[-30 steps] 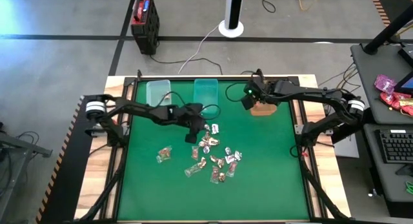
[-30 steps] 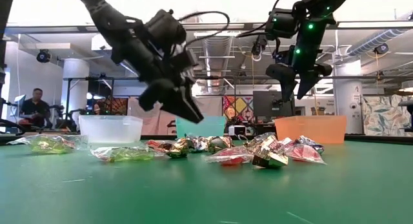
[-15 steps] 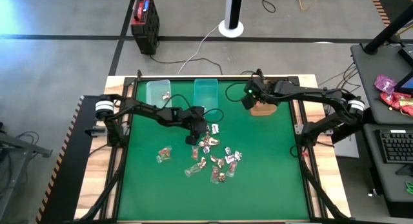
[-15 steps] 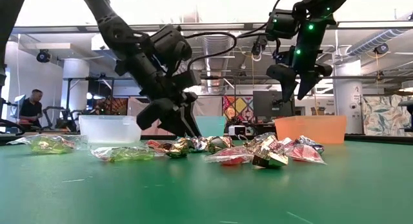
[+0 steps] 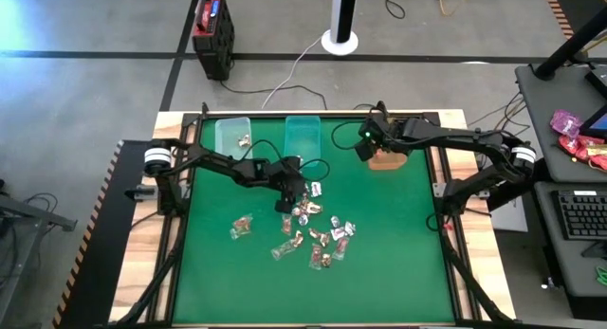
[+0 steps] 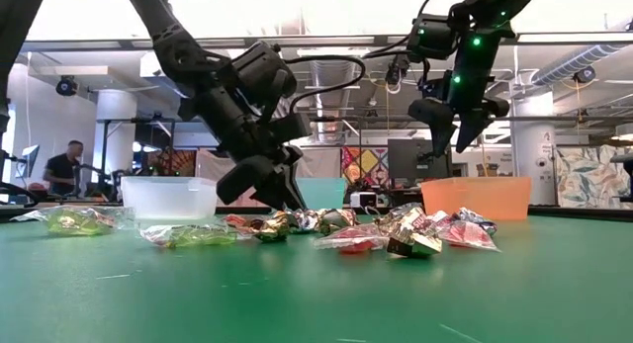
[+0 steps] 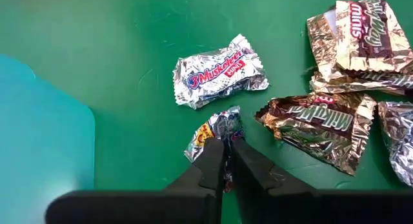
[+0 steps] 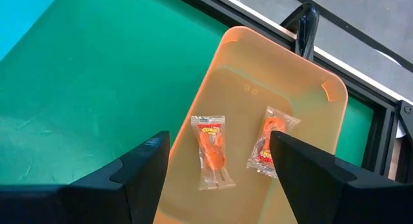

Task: Sort candy by brand, put in halloween buckets
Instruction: Put the silver wrap candy into the blue bin

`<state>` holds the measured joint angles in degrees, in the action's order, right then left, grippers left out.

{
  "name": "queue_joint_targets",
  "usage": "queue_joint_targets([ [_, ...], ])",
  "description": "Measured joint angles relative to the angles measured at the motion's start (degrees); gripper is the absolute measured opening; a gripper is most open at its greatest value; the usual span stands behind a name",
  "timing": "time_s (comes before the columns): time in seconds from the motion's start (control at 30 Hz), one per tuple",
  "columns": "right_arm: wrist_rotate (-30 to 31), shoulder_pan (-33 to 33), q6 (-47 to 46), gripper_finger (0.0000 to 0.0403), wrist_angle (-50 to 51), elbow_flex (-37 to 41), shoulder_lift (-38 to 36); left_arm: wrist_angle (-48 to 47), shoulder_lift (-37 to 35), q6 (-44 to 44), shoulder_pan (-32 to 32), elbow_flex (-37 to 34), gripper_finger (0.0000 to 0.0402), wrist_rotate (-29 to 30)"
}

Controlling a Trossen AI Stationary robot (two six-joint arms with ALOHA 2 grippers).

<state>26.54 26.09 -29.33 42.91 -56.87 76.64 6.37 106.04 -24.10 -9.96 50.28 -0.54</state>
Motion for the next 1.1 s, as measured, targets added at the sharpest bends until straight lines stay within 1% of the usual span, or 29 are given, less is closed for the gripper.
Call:
queue_joint_targets([
  [0.1, 0.0, 0.0, 0.0, 0.0260, 0.0, 0.3, 0.0, -0.3, -0.3, 0.0, 0.1, 0.0, 0.0004, -0.2],
  [0.23, 0.0, 0.0, 0.0, 0.0260, 0.0, 1.1, 0.0, -3.1, -3.1, 0.6, 0.1, -0.3, 0.0000, -2.8],
  [0.53, 0.0, 0.0, -0.6, 0.0260, -0.4, 3.1, 0.0, -5.6, -14.7, -0.9, 0.0, -0.5, 0.0000, -3.2],
  [0.63, 0.0, 0.0, -0.6, 0.0260, -0.5, 3.1, 0.0, -6.9, -15.2, -0.9, 0.0, -0.7, 0.0000, -3.2],
  [0.7, 0.0, 0.0, -0.6, 0.0260, -0.5, 3.1, 0.0, -7.0, -13.9, -0.8, 0.0, -0.9, 0.0002, -3.3],
  [0.83, -0.9, -0.2, -0.3, 0.0260, -1.4, 3.1, 0.0, -6.7, -10.1, -0.8, 0.0, -0.9, 0.0031, -4.8],
  [1.1, -1.6, -1.8, 0.0, 0.0260, -2.3, 3.2, 0.0, -4.3, -4.7, -0.9, 0.0, -0.1, 0.0125, -4.8],
])
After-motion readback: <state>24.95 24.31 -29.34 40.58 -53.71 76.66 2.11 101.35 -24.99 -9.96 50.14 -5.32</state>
